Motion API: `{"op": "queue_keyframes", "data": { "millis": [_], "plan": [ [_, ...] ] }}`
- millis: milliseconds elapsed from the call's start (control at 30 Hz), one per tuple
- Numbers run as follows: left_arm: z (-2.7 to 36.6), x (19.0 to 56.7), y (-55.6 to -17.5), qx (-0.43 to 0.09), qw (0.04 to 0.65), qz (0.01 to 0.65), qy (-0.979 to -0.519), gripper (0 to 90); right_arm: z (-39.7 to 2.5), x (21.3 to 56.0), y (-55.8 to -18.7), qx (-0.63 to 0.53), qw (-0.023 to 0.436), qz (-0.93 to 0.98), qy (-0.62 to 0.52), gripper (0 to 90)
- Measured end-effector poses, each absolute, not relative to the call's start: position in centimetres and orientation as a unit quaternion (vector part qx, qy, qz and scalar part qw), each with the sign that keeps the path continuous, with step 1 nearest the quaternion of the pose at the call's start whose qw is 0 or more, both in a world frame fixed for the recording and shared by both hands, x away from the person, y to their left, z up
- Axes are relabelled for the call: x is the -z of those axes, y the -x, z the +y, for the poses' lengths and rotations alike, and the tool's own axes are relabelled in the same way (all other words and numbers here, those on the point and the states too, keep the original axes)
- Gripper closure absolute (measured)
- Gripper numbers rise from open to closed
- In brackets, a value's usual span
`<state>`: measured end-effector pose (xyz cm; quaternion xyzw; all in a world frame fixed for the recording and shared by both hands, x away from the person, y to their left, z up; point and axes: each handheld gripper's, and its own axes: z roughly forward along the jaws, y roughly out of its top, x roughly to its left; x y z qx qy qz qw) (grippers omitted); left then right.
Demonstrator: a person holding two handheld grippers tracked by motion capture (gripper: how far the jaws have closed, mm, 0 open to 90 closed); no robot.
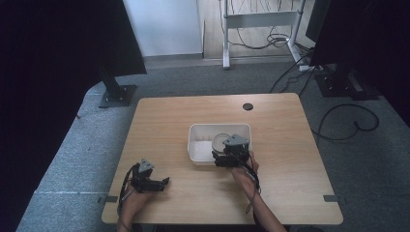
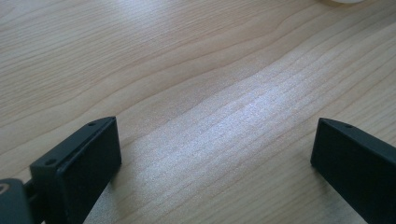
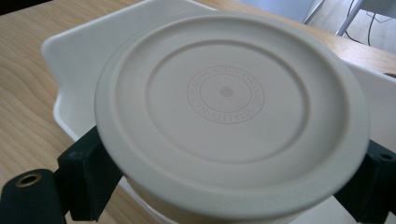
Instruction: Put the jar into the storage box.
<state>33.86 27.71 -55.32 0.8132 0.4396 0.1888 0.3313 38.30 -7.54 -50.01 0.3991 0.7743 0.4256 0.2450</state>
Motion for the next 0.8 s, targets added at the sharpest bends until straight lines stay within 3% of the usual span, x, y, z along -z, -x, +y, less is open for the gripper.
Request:
{"op": "queue_keyframes", "data": {
  "millis": [800],
  "plan": [
    [27.7,55.3,-33.9,-0.188,0.332,0.439,-0.813,1.6,-6.1,52.9,-40.0,-0.403,0.24,0.778,-0.418,9.3]
  ]
}}
